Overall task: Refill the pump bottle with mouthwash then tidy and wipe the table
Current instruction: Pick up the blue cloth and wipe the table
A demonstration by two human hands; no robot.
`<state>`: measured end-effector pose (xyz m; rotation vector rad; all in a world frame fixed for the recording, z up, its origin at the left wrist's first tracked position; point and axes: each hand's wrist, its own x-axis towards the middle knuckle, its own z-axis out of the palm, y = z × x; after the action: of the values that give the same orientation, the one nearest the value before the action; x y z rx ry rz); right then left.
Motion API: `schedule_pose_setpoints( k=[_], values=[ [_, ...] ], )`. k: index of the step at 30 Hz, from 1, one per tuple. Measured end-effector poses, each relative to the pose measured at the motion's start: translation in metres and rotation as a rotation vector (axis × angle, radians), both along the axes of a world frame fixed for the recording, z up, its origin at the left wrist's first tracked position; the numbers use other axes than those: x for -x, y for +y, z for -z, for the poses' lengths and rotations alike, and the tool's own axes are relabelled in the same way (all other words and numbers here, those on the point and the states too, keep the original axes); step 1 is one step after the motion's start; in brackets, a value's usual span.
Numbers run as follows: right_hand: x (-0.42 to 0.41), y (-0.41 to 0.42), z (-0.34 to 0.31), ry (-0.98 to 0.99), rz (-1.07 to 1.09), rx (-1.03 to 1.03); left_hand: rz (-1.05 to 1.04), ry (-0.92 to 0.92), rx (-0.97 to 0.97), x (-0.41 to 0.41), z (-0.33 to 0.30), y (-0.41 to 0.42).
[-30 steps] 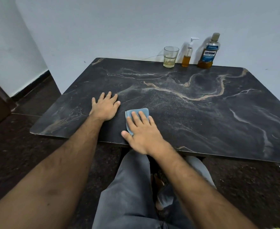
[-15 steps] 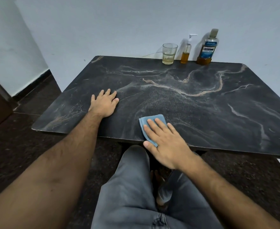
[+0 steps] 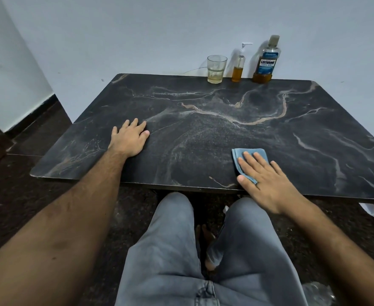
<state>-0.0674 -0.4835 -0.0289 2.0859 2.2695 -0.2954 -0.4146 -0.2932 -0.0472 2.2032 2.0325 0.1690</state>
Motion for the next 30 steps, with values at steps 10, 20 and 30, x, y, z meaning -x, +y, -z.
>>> schedule_pose_setpoints(
  k=[10, 20, 30],
  values=[
    [-0.020, 0.084, 0.000, -0.003, 0.168, -0.010, -0.002, 0.015, -0.007, -0.003, -0.001, 0.001],
    [0.033, 0.180, -0.011, 0.009, 0.109, 0.019, -0.008, 0.020, -0.012, -0.005, -0.001, 0.000],
    [0.087, 0.144, -0.019, 0.353, -0.218, 0.121, -0.015, -0.084, -0.058, -0.009, -0.003, -0.007]
  ],
)
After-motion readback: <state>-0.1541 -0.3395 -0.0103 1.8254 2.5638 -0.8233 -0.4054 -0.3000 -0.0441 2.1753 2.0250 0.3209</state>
